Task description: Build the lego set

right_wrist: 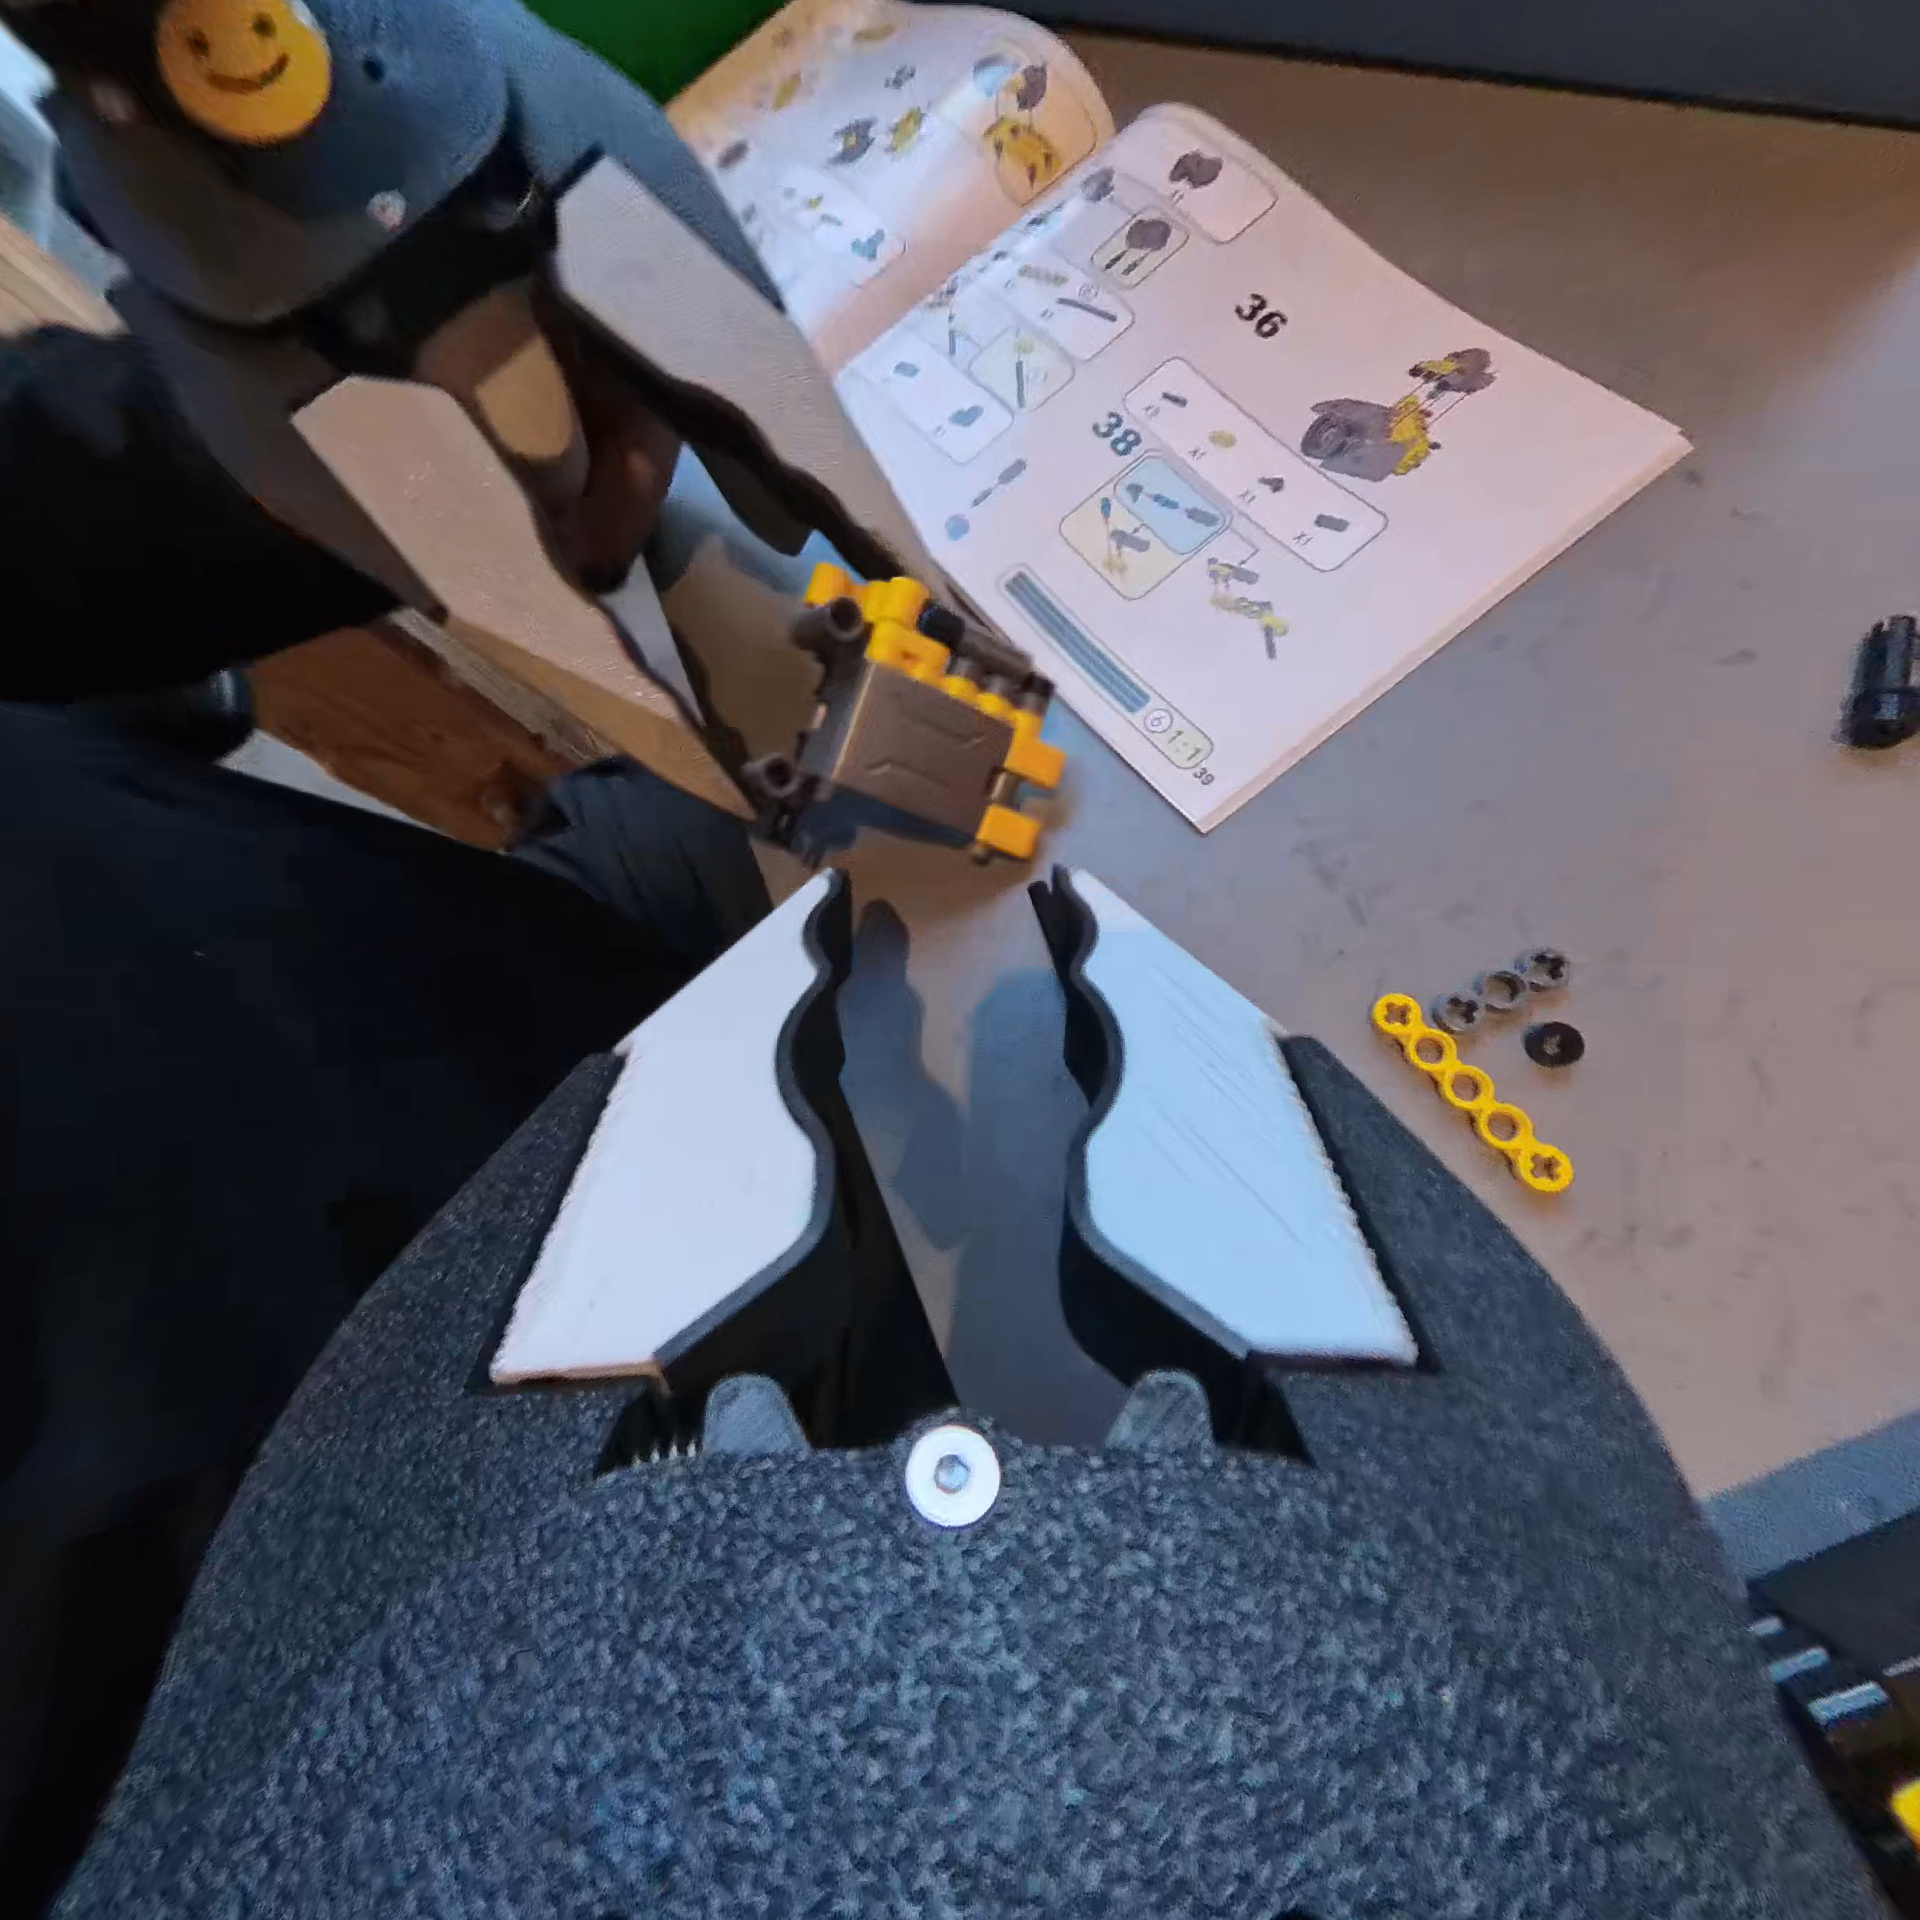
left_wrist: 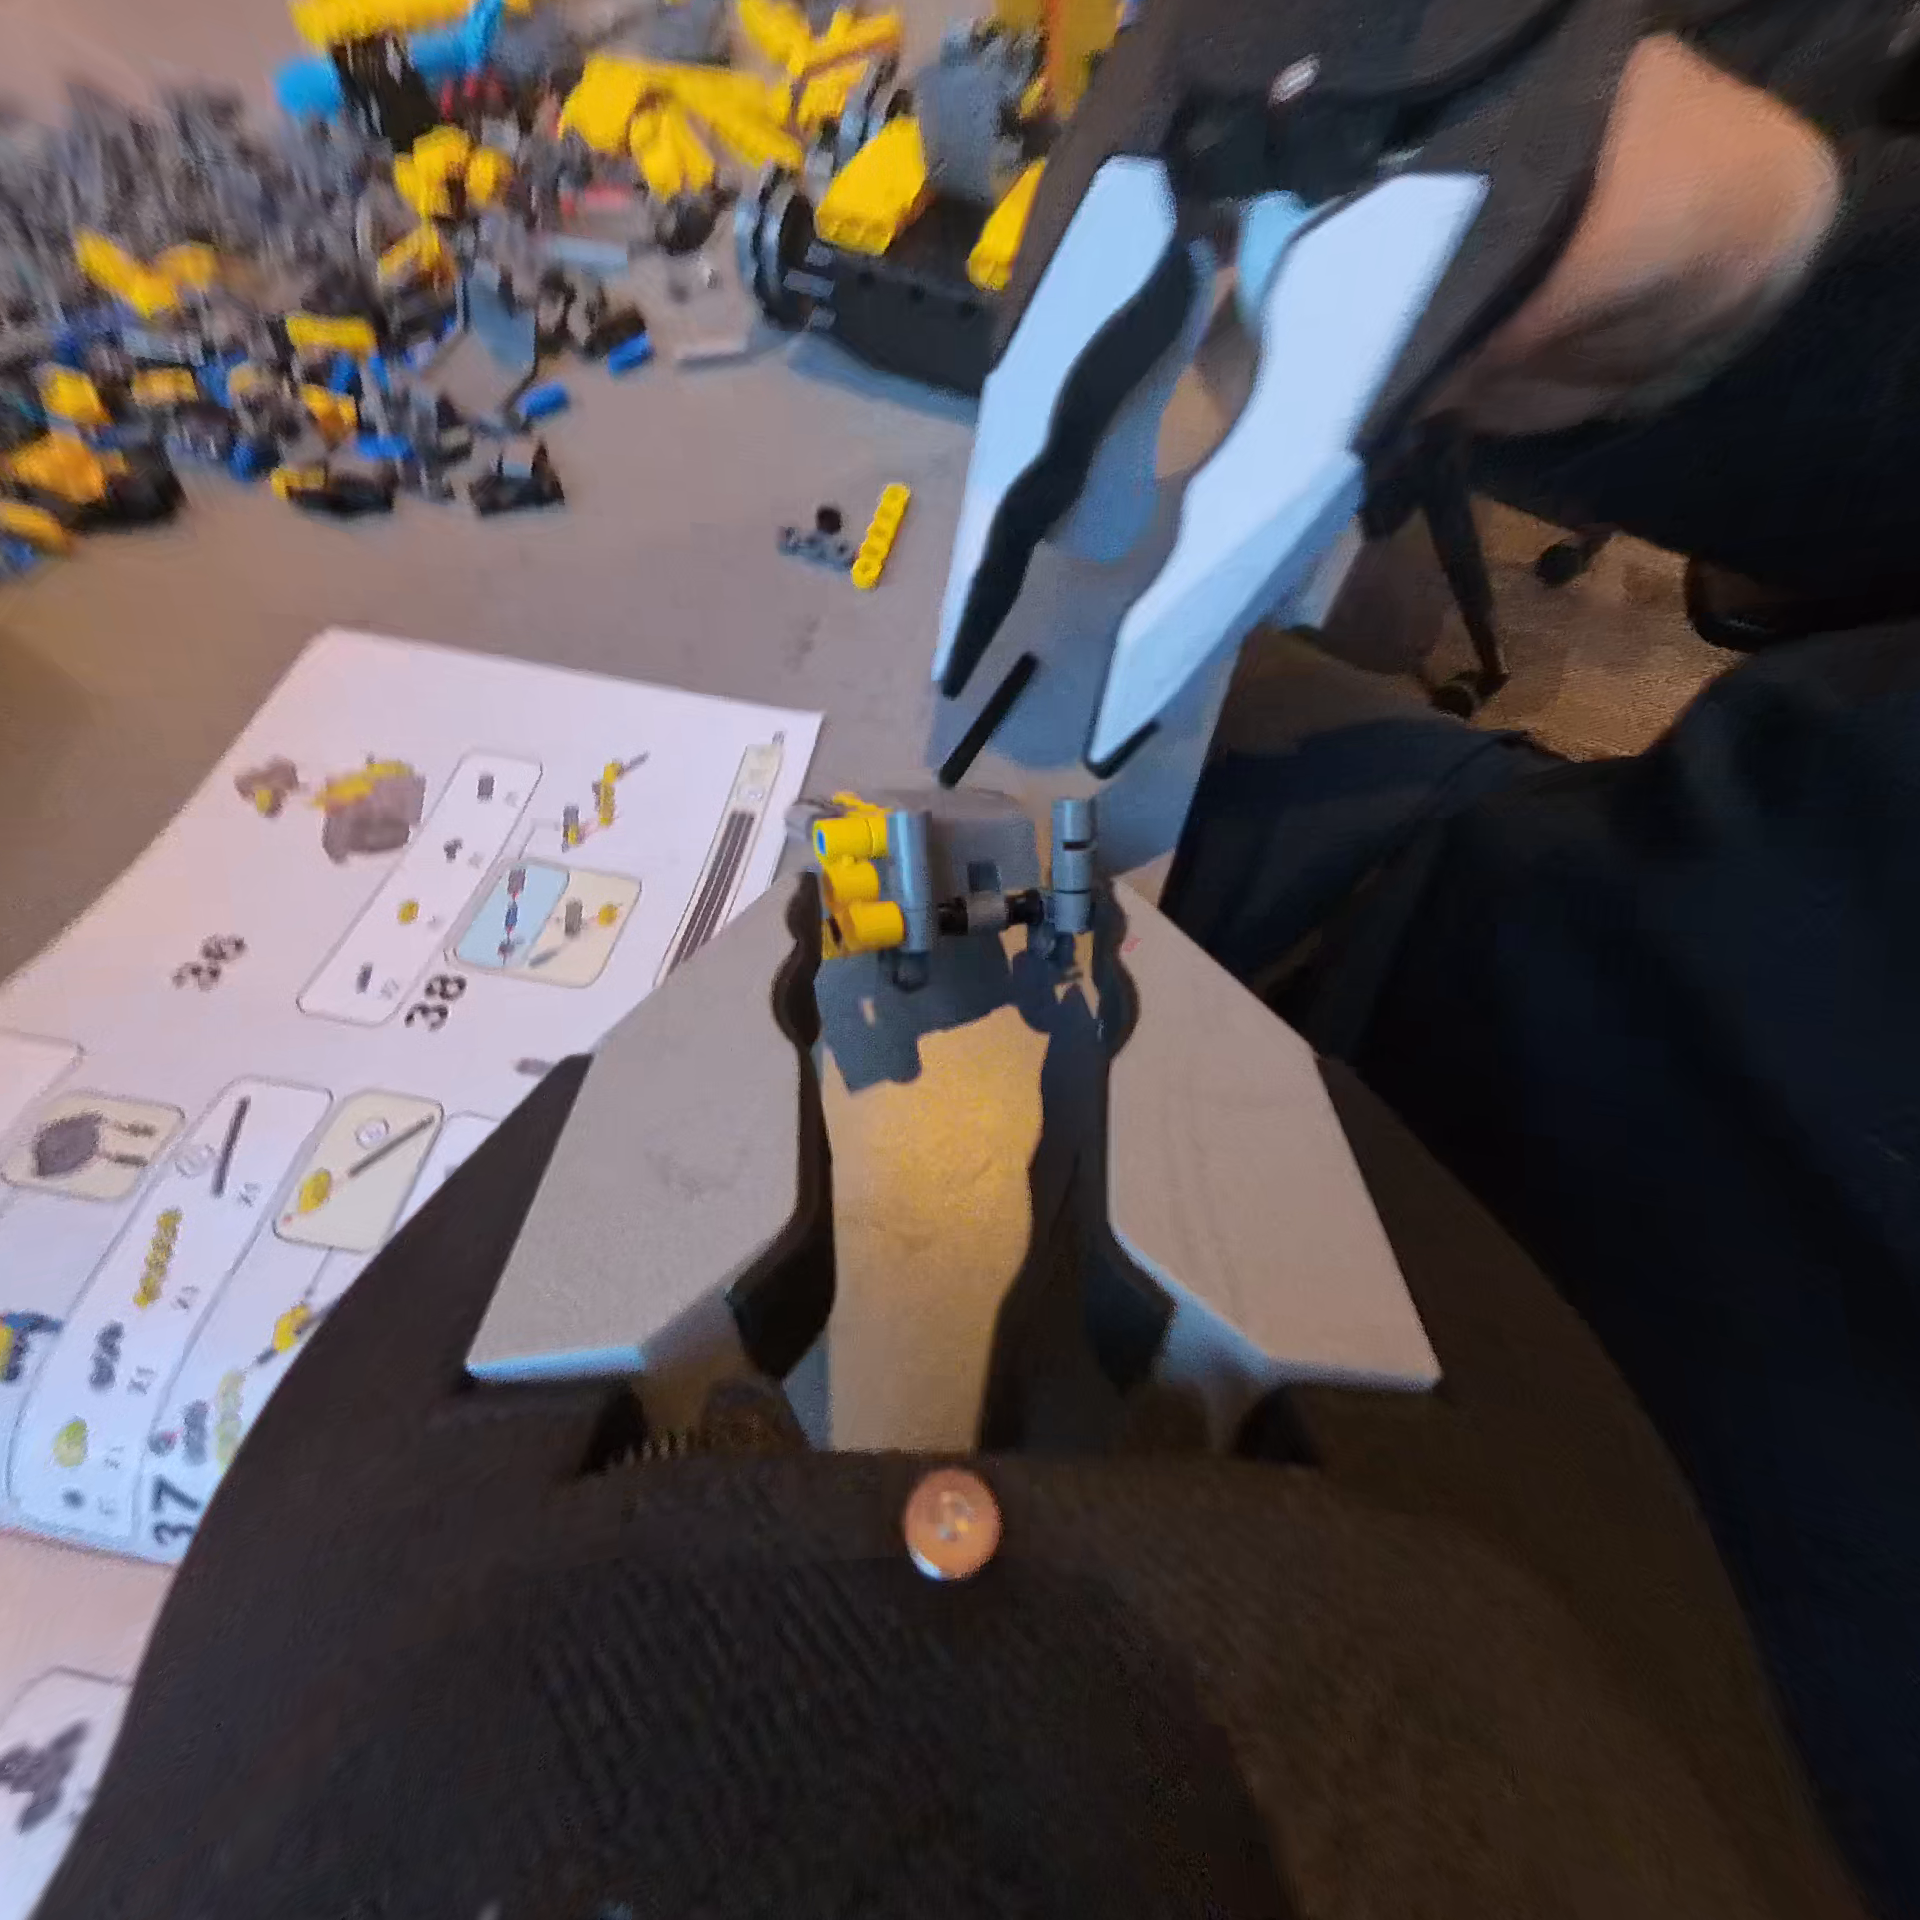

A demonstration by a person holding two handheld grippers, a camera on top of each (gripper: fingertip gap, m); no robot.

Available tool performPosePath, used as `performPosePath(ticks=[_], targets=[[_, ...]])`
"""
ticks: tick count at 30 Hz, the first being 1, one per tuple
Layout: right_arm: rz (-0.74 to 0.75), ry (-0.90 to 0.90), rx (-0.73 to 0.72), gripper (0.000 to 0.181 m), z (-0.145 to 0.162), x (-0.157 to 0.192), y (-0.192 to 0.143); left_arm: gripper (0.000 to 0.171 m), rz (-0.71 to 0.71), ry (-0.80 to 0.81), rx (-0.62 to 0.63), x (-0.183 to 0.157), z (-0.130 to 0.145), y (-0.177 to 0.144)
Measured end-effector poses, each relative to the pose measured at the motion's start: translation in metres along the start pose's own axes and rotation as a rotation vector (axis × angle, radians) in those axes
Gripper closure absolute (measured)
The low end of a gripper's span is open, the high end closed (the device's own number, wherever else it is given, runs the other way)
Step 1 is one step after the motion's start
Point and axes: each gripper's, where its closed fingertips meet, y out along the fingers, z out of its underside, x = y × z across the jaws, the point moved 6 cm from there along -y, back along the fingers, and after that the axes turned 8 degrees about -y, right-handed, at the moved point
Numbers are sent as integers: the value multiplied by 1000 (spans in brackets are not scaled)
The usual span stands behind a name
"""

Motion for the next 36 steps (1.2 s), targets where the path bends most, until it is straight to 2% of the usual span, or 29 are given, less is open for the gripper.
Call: performPosePath(ticks=[2, 5, 9, 12, 15, 18, 20, 22, 26, 28, 34, 36], targets=[[-24, 48, -45, 144, 0, -4, -2, 120, 13, 58, -36, -3, -2, -4], [-89, 73, -83, 142, -1, -5, -1, 120, 47, 83, 22, -4, 2, -5], [-95, -142, -39, 131, -3, 6, 5, 121, 95, 182, -12, -10, -2, -13], [-46, -332, -25, 131, -4, 13, 10, 121, 144, 167, -56, -9, -6, -17], [-32, -408, 37, 125, -2, 13, 19, 121, 149, 161, -22, -3, -5, -17], [-3, -488, 93, 125, 0, 12, 28, 121, 155, 212, 67, -1, 3, -14], [3, -526, 106, 128, -1, 13, 32, 121, 131, 237, 189, 3, 13, -10], [7, -541, 106, 132, -2, 12, 33, 118, 99, 228, 266, 7, 18, -8], [12, -546, 104, 150, -2, 11, 33, 119, 118, 174, 273, 6, 16, -8], [7, -544, 99, 158, -3, 11, 33, 112, 114, 105, 274, 10, 15, -8], [-11, -524, 105, 155, -2, 10, 32, 106, 38, -39, 210, 15, -15, -18], [-6, -530, 108, 156, -1, 11, 32, 100, 17, -57, 233, 14, -21, -16]])
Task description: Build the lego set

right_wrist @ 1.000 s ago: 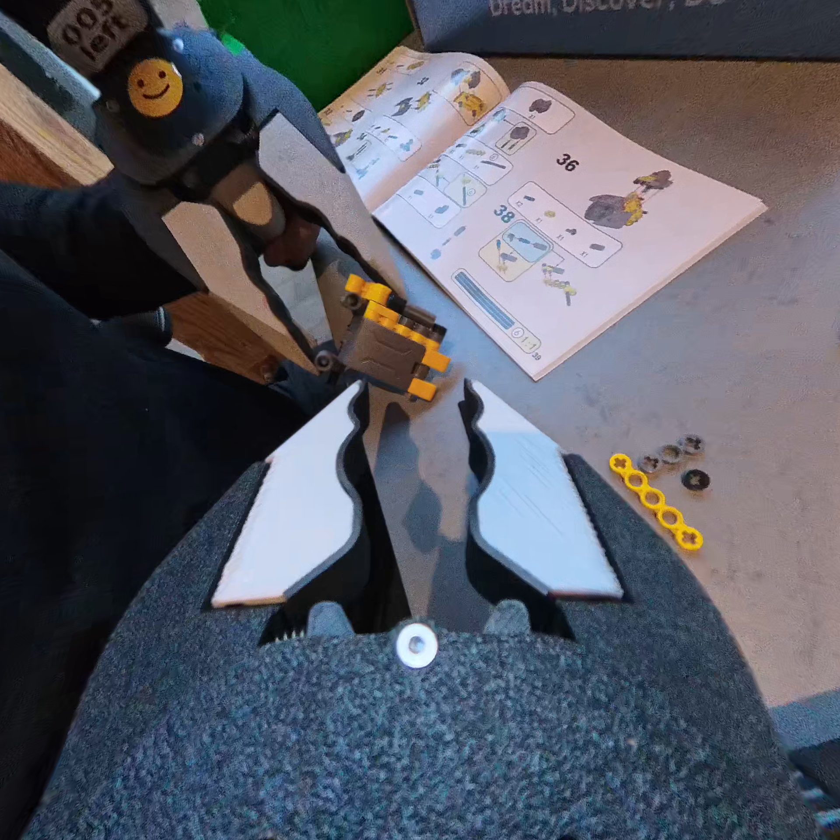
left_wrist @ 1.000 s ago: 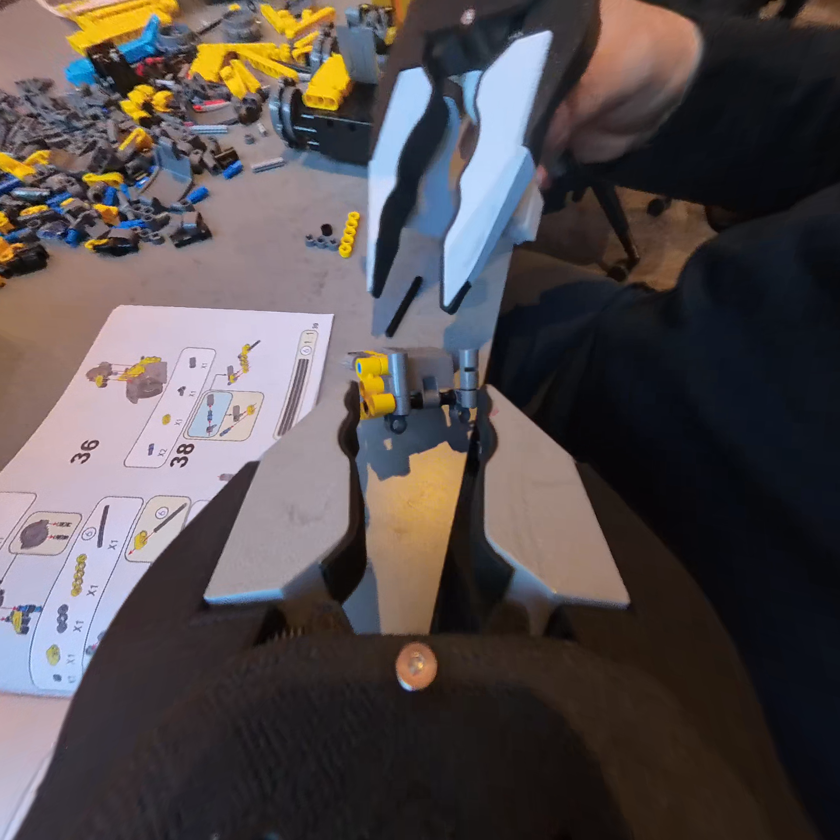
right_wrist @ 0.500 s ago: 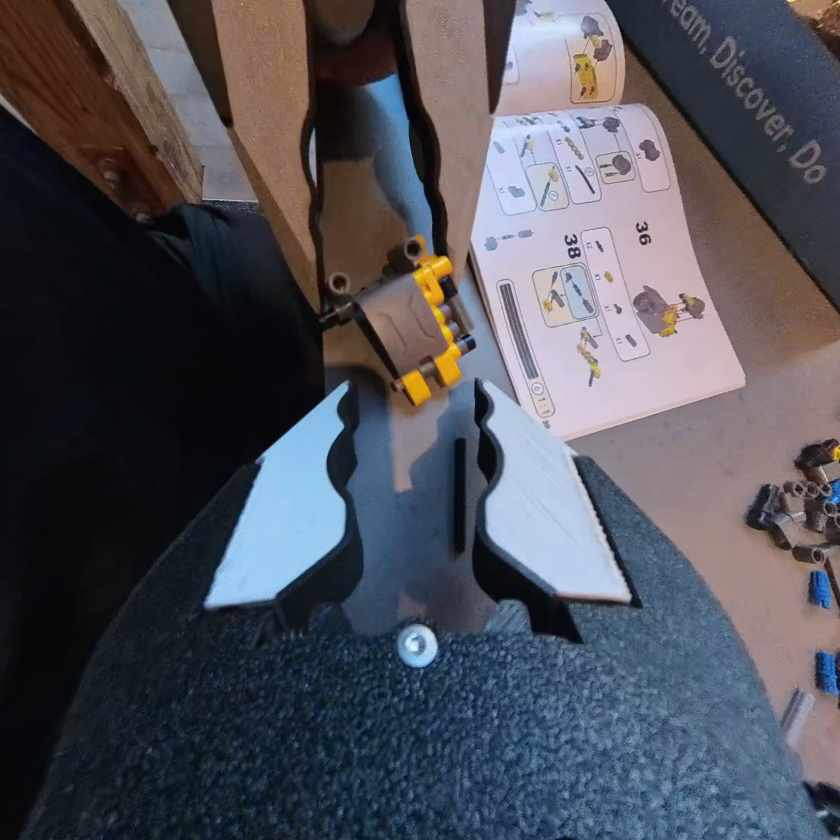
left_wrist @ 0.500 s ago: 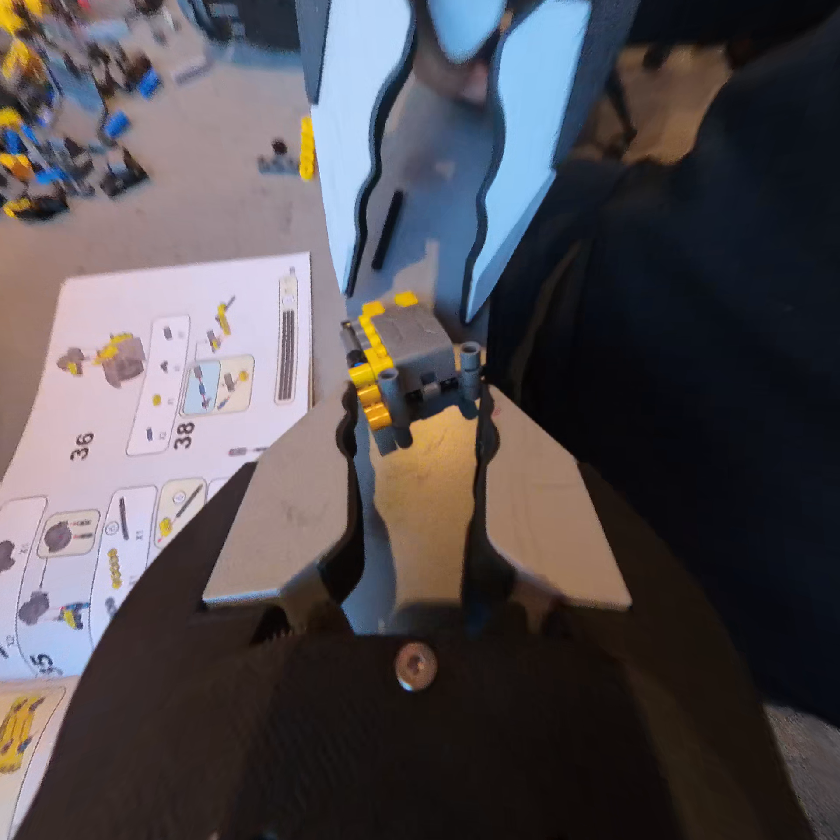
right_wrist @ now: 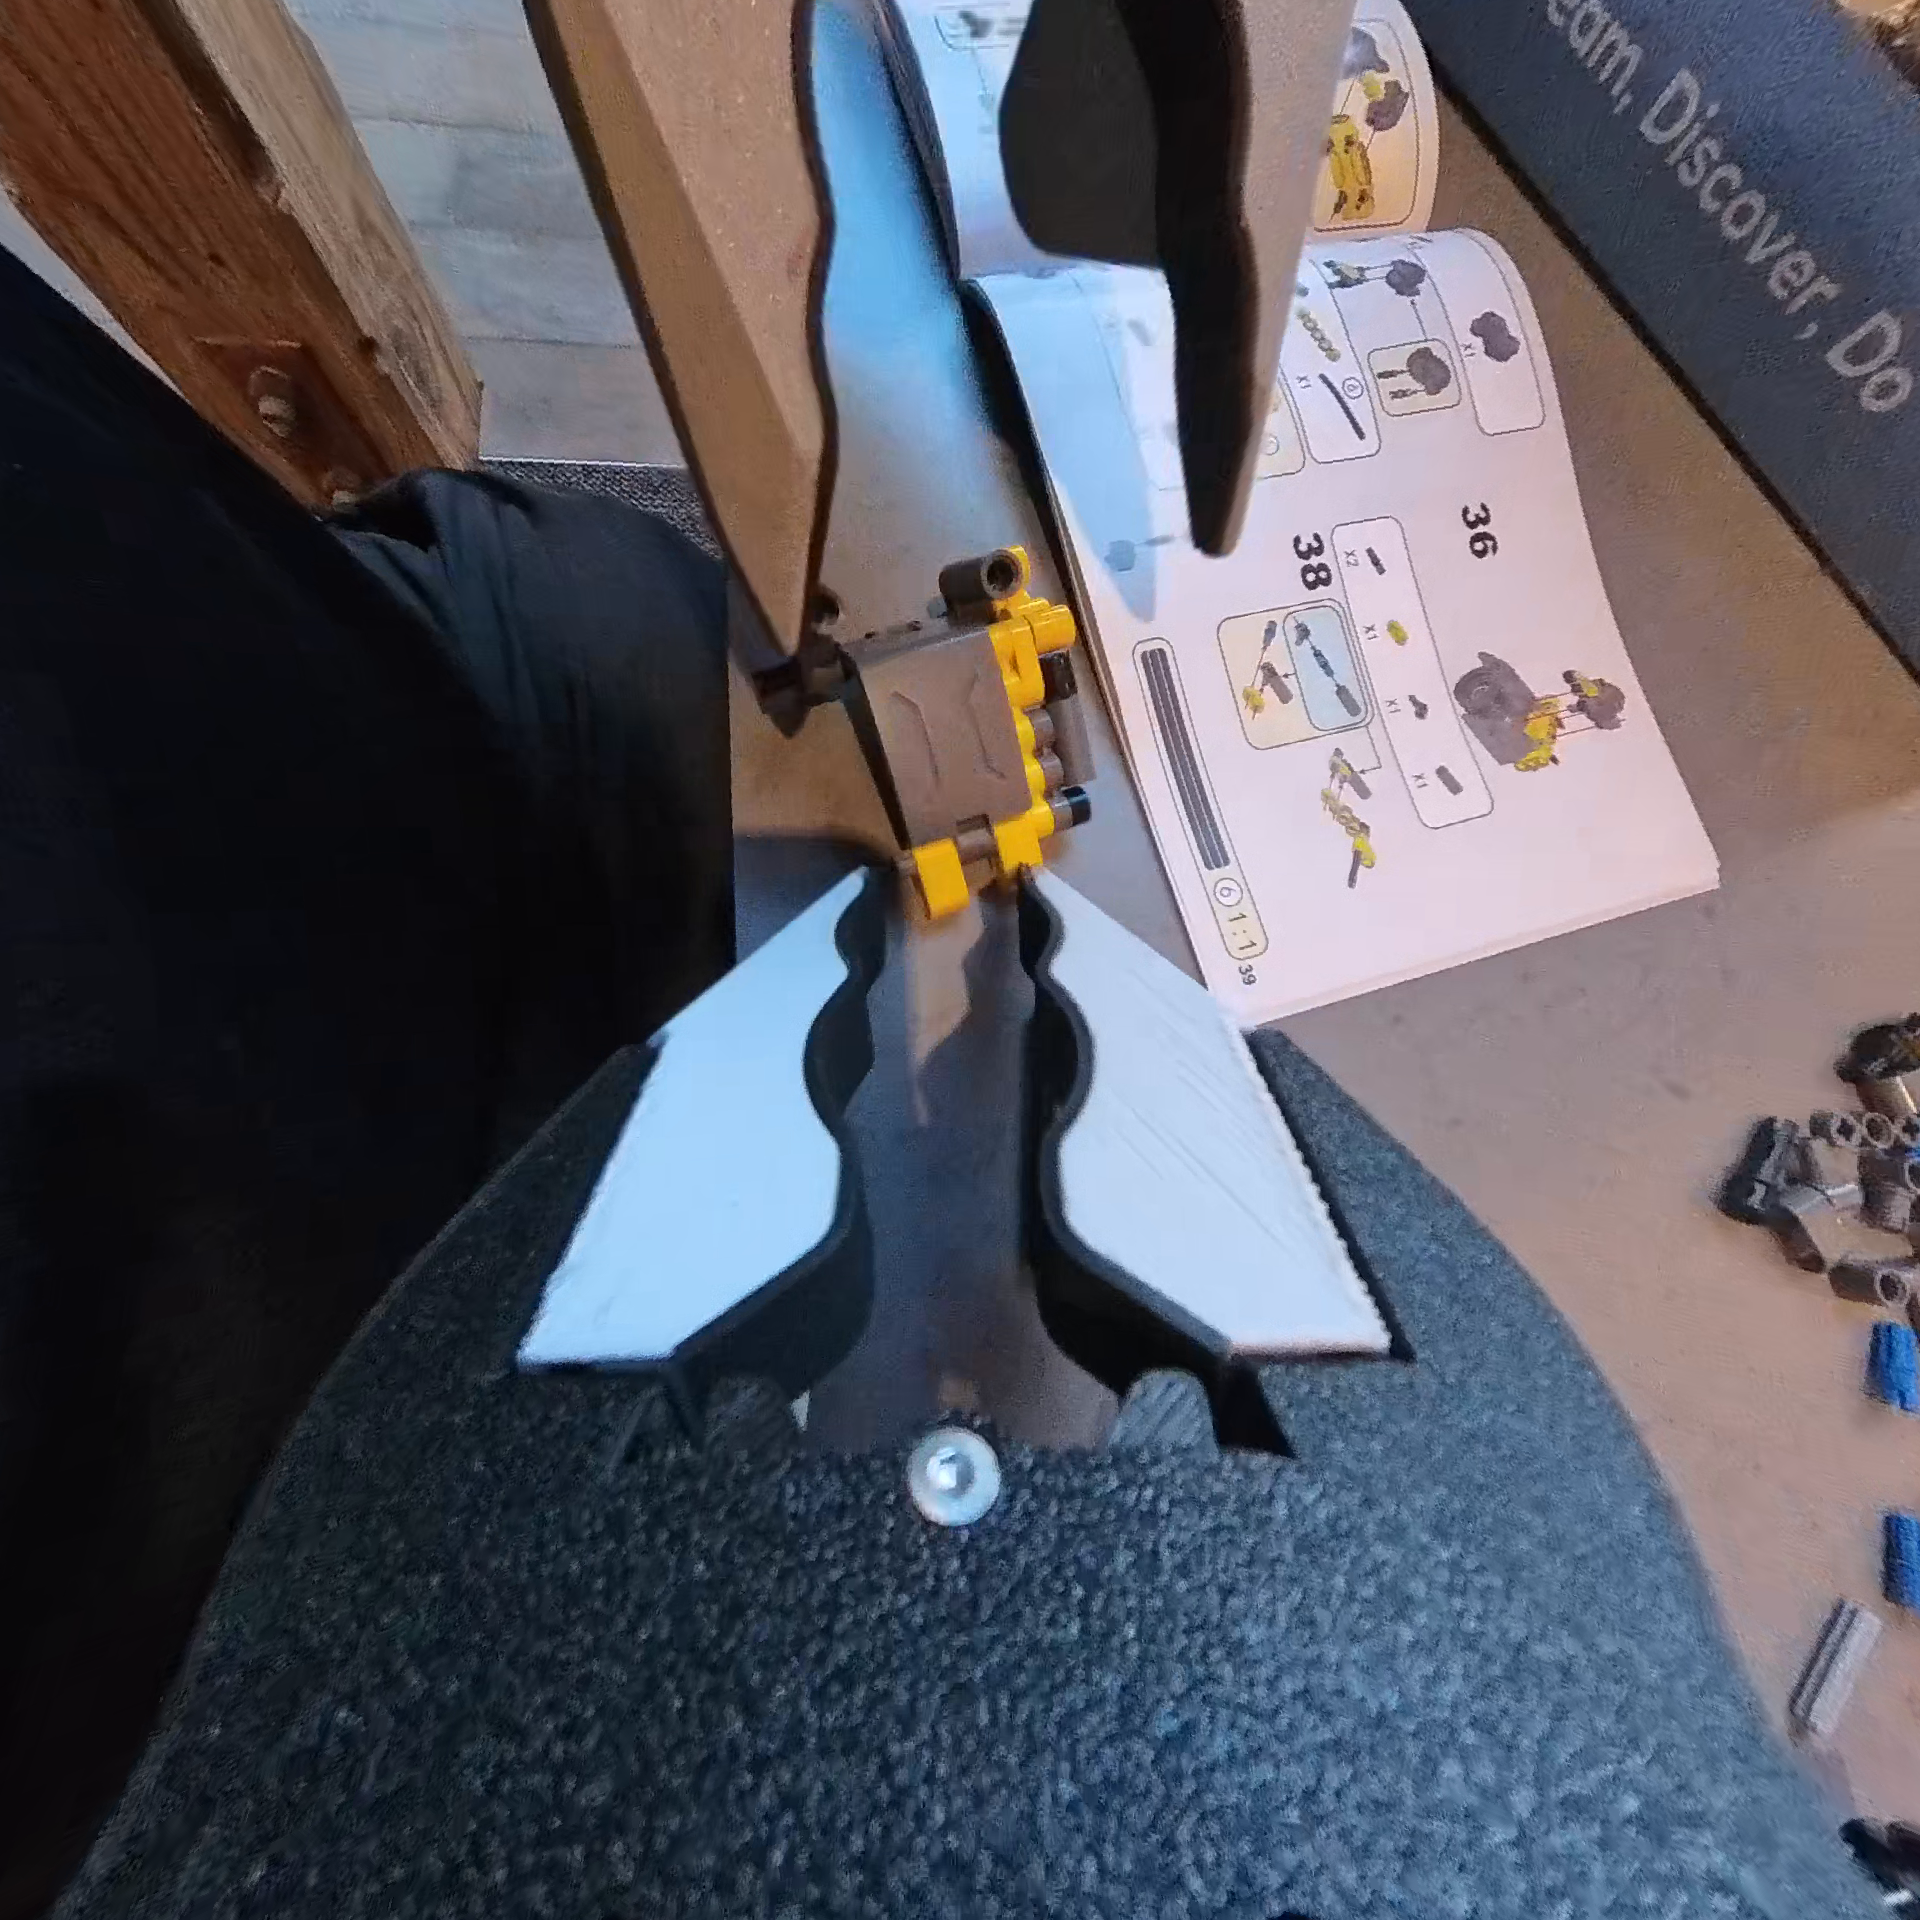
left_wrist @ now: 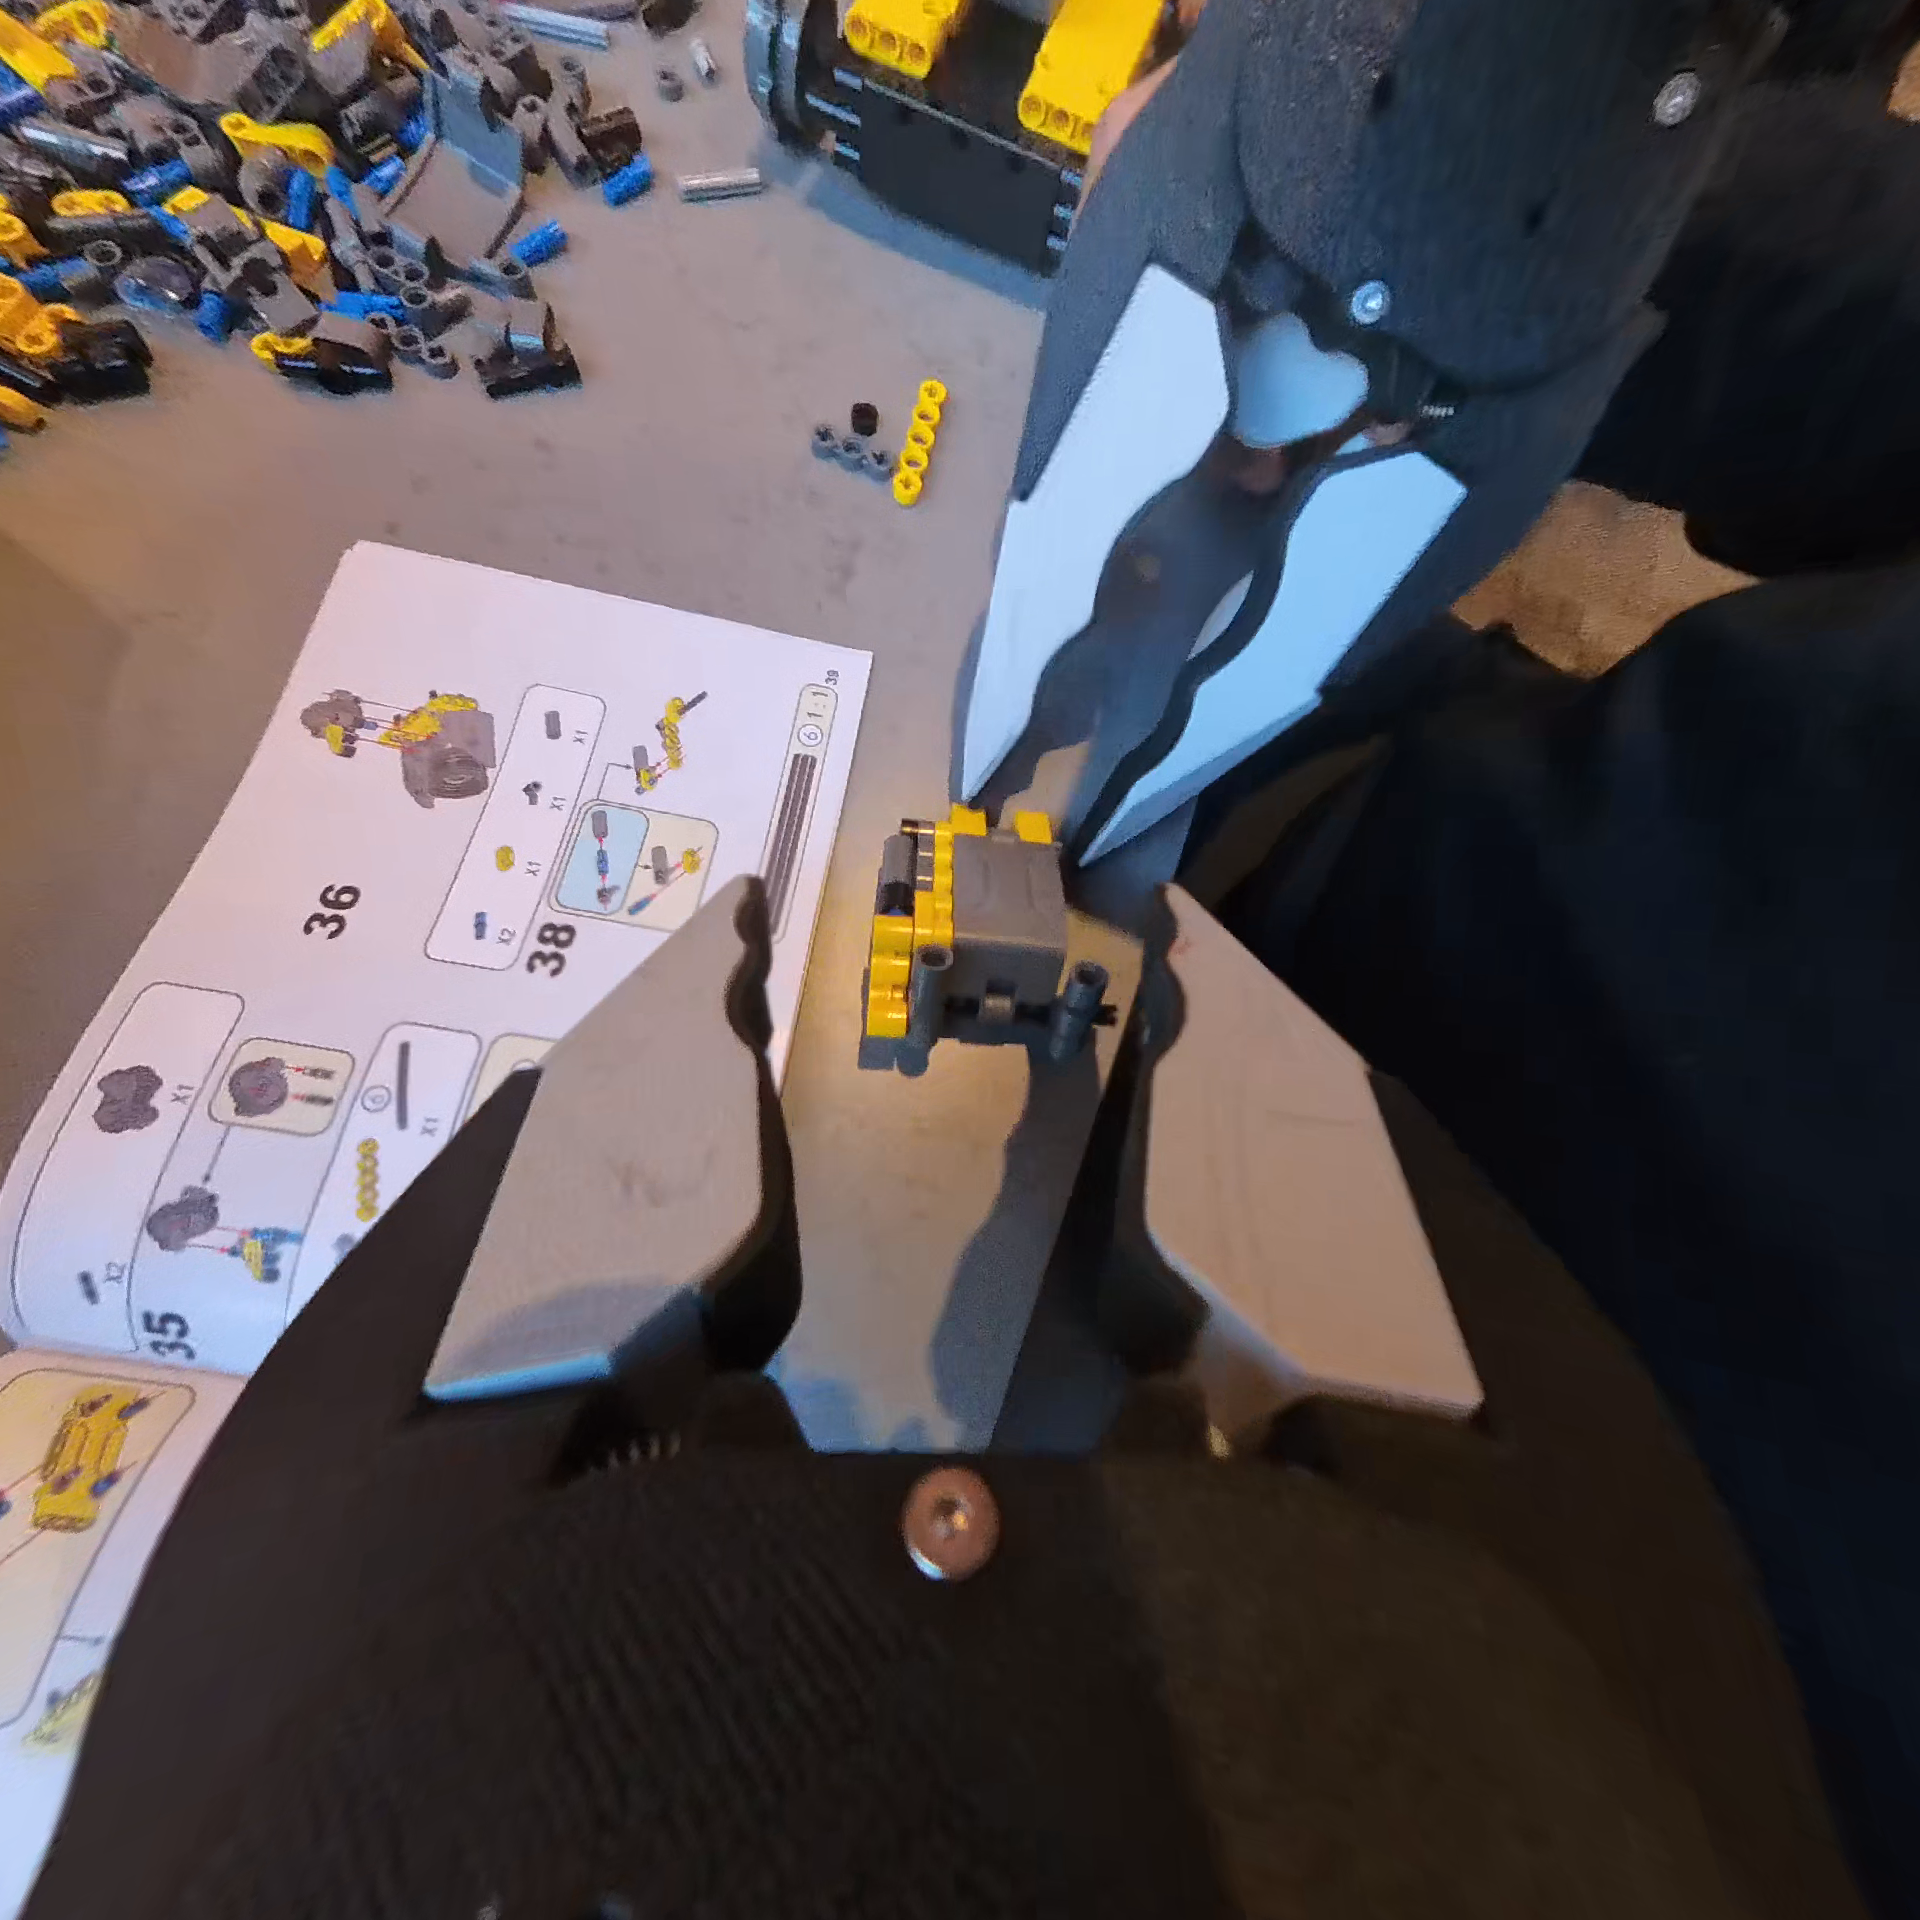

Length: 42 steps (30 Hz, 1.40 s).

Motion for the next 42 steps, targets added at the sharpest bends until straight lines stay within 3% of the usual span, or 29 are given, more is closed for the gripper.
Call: performPosePath(ticks=[5, 6, 9, 13, 19, 22, 26, 30, 32, 33, 37, 42], targets=[[-1, 7, -2, 157, 0, -1, 0, 110, -83, 109, 208, 0, 14, 27], [0, 8, -4, 157, 1, -1, 0, 118, -116, 142, 221, 1, 16, 30], [6, 6, -6, 154, 1, -1, -1, 120, -120, 192, 216, 0, 15, 30], [20, 31, -58, 145, 0, -2, -9, 122, -137, 286, 134, 1, 15, 26], [-40, 207, -214, 145, -4, -3, -27, 121, -159, 616, -150, -22, 8, 11], [-113, 291, -308, 144, -9, -2, -35, 122, -184, 702, -257, -25, 7, 7], [-182, 425, -354, 144, -11, -1, -36, 122, -250, 688, -402, -27, -6, -3], [-279, 562, -534, 143, -24, -1, -39, 122, -315, 636, -498, -31, -14, -4], [-279, 620, -634, 155, -28, -7, -44, 122, -371, 629, -535, -34, -16, -2], [-284, 644, -669, 170, -28, -10, -46, 121, -377, 628, -546, -35, -16, -1], [-281, 639, -654, 172, -23, -10, -45, 119, -376, 603, -504, -36, -12, 6], [-165, 502, -512, 174, -18, -7, -45, 121, -181, 523, -375, -36, -7, 4]])
